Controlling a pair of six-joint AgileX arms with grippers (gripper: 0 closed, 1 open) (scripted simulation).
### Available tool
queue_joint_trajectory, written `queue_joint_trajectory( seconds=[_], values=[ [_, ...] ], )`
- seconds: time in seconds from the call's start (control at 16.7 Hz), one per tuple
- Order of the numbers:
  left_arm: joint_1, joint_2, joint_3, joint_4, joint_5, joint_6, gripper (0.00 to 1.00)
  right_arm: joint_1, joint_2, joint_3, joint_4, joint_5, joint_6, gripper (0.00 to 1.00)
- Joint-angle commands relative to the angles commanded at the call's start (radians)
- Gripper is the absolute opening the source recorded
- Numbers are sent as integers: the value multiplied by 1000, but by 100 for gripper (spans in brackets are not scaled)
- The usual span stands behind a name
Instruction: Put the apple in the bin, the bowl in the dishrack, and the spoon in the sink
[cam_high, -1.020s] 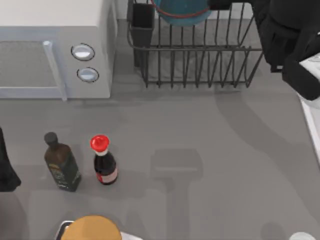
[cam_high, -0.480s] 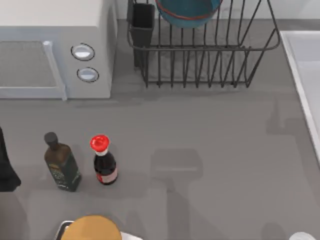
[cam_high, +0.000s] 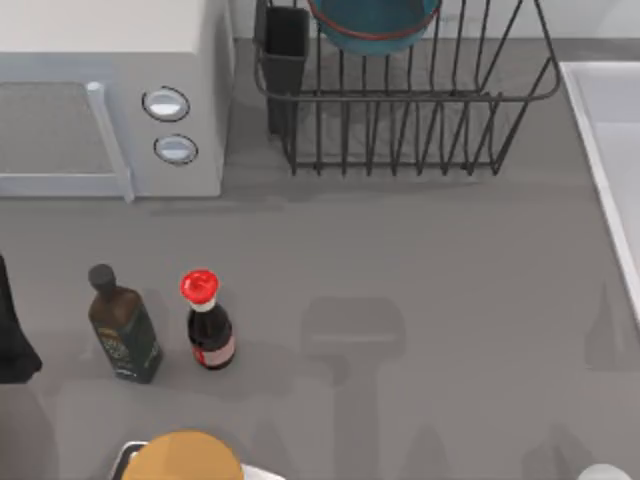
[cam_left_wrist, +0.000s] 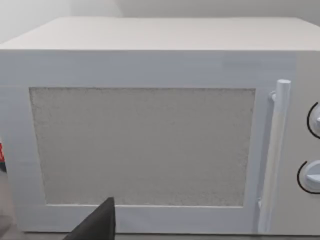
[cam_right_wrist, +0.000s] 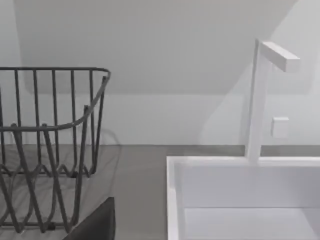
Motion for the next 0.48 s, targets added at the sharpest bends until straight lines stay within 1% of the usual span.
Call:
queue_joint_trajectory(
  seconds=[0.18, 0.48],
  values=[
    [0, 0, 0, 0, 0, 0, 100, -22, -50, -47, -25, -25, -1, 100],
    [0, 0, 0, 0, 0, 0, 100, -20, -45, -44, -25, -23, -2, 100]
  ],
)
